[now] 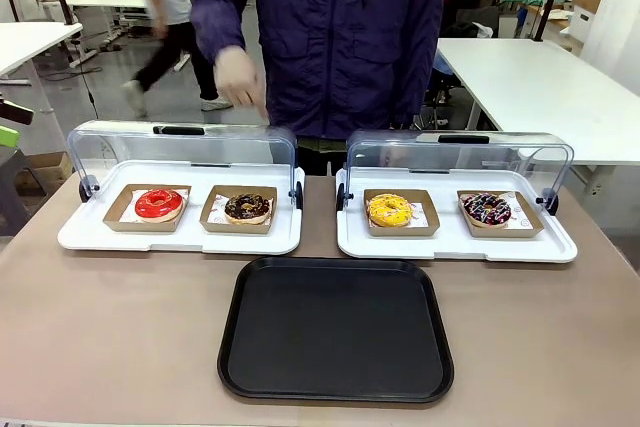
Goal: Move the second donut from the left to the tray.
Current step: Pick up the Paper togo box containing the Donut indicated by the person and place it on the Handle tray.
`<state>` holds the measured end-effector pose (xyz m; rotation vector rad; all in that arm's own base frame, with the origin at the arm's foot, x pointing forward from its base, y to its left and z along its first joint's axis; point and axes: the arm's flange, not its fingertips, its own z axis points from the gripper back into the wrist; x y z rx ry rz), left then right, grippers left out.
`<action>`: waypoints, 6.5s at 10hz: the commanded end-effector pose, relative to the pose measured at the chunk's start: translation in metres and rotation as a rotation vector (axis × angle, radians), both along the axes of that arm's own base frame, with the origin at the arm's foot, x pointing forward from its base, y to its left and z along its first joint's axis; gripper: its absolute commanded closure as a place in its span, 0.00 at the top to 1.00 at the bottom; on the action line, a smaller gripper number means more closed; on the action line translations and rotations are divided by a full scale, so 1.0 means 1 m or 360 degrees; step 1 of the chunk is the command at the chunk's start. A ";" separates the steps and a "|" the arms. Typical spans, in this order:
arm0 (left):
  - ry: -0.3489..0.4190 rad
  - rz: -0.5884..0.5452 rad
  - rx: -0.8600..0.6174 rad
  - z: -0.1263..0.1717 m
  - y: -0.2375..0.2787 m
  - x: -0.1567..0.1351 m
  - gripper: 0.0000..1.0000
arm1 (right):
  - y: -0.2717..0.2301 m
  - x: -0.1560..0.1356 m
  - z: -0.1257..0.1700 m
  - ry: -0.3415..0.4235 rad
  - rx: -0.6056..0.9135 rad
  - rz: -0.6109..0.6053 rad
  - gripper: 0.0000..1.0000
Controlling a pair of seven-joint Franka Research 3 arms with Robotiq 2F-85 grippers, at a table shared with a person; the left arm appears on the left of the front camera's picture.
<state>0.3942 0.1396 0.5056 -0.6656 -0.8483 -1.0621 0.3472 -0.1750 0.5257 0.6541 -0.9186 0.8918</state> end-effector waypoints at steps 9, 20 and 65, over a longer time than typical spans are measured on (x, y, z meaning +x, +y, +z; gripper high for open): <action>-0.0041 -0.0024 -0.0029 0.000 0.000 0.002 1.00 | -0.001 0.003 0.002 -0.0052 0.0015 0.0013 1.00; -0.0032 -0.0119 0.0128 0.014 -0.017 0.013 1.00 | -0.001 0.003 0.002 -0.0052 0.0015 0.0013 1.00; -0.0120 -0.0463 0.1469 -0.183 -0.310 0.129 0.00 | -0.001 0.003 0.002 -0.0052 0.0015 0.0013 1.00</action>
